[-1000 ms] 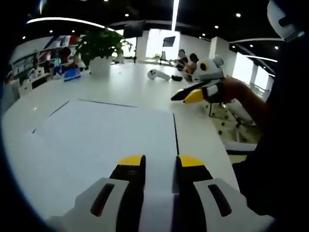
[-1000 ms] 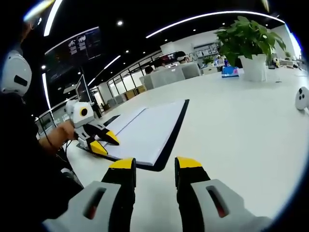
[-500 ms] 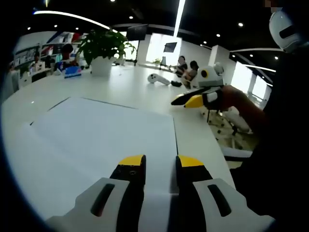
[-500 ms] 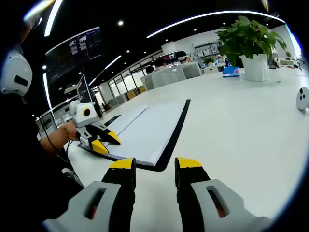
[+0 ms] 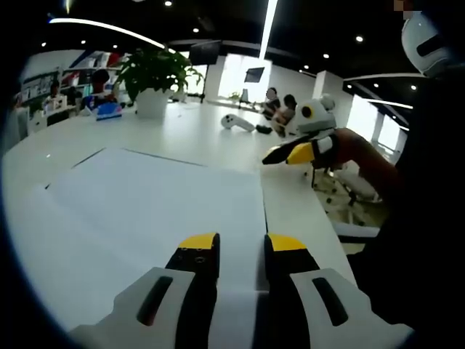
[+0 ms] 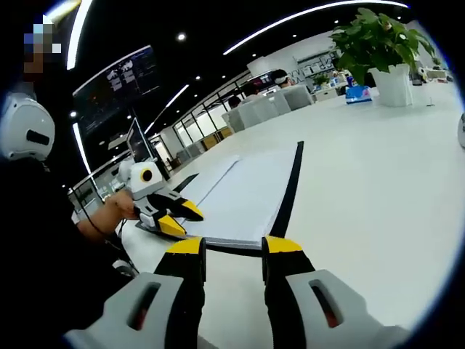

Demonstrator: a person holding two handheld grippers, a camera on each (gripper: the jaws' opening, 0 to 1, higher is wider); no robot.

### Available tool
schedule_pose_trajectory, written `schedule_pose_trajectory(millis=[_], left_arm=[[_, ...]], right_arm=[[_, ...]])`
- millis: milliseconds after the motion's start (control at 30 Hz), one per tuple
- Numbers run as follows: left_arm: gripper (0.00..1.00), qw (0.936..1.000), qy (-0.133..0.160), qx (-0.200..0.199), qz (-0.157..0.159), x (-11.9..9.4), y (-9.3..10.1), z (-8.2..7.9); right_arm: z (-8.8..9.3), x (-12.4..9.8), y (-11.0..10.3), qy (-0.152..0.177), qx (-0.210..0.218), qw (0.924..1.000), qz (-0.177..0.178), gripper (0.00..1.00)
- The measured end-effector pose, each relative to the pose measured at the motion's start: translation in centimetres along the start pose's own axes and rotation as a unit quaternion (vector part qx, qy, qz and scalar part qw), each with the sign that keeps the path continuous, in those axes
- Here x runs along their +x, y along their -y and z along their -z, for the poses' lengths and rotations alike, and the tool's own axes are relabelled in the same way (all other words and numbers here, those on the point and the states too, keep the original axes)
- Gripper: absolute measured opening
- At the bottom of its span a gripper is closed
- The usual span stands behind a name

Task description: Flip through the bound document one page at a time

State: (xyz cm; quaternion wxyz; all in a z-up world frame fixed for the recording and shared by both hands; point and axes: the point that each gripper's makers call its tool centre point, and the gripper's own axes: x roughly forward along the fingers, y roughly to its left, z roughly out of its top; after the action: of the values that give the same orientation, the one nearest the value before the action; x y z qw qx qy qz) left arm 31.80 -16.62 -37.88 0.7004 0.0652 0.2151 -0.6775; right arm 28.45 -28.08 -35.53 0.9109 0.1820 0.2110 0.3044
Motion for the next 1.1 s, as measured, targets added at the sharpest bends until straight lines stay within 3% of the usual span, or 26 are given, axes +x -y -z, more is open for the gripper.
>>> schedule_pose_trajectory(millis=[467,933,1100], left_arm=[[0.26,0.9999,0.008,-0.003,0.005,0.0,-0.1,0.0],[0.26,0.9999,0.012,-0.004,0.007,0.1,-0.1,-0.1],[0.26,0.9999,0.012,-0.005,0.007,0.1,-0.1,-0.1]], right_arm=[[0.7,0.9,-0.2,-0.002,0.094,0.9956,-0.007,0.30],[0.6,1.1,1.0,0.000,0.115,0.9934,0.005,0.30],[0.4,1.4,0.3,0.003,0.110,0.9940,-0.004,0.30]])
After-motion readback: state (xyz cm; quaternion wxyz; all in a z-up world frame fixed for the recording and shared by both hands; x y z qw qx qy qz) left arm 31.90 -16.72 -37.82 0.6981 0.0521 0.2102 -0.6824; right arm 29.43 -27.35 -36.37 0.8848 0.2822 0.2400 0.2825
